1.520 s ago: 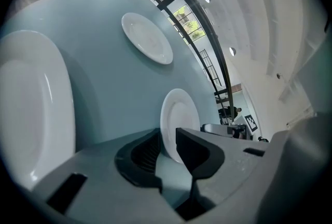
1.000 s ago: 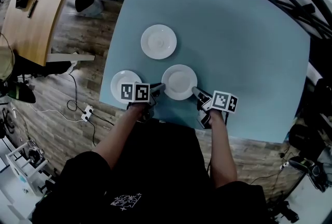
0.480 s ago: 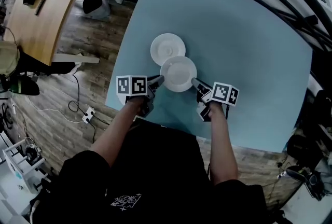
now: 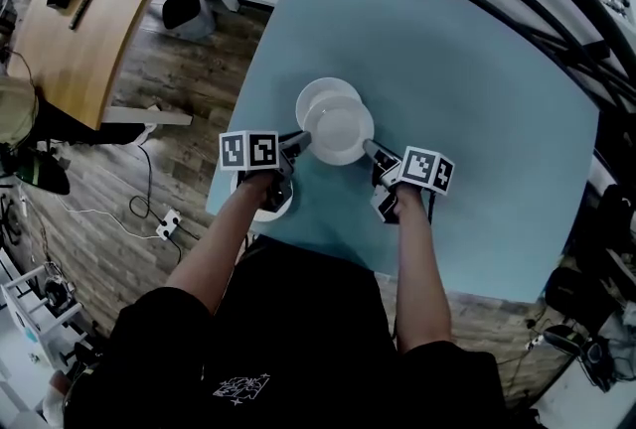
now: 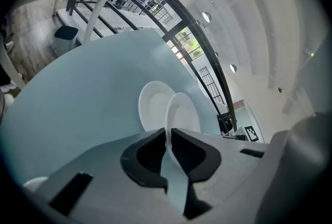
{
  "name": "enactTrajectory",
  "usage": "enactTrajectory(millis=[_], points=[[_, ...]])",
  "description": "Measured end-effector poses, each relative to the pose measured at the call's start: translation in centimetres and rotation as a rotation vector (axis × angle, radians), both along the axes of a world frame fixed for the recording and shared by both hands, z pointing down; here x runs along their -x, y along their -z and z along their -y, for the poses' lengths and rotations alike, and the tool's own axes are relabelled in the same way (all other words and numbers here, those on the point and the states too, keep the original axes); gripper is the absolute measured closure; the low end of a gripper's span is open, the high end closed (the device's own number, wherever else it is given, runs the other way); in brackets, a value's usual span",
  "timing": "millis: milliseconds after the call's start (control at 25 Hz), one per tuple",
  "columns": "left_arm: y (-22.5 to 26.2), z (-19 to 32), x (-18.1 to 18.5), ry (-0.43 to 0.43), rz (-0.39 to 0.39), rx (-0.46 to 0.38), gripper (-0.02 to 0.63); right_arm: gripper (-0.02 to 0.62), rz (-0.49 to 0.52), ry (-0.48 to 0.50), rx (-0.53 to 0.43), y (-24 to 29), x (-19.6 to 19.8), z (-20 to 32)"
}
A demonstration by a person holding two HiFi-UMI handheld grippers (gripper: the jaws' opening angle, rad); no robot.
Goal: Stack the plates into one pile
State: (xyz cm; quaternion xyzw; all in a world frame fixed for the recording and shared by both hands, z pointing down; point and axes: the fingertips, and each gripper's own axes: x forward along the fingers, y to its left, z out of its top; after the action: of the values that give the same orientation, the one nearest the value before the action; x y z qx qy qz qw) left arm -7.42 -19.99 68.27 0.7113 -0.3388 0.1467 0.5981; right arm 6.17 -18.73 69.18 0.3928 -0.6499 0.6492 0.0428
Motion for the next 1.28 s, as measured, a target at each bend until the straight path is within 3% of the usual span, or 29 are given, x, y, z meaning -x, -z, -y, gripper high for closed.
enactTrajectory(millis=[640,1280], points=[[-2.0,4.7,2.2,-0.013,0.049,0.012,0.563,0.563,-0.070,0.008,0.033,-1.1,2.3,4.8],[-2.4,5.0,1.9,-0.098,0.128,0.013,0.563,0.563,-0.064,-0.014,0.075,-1.8,2.1,4.8]])
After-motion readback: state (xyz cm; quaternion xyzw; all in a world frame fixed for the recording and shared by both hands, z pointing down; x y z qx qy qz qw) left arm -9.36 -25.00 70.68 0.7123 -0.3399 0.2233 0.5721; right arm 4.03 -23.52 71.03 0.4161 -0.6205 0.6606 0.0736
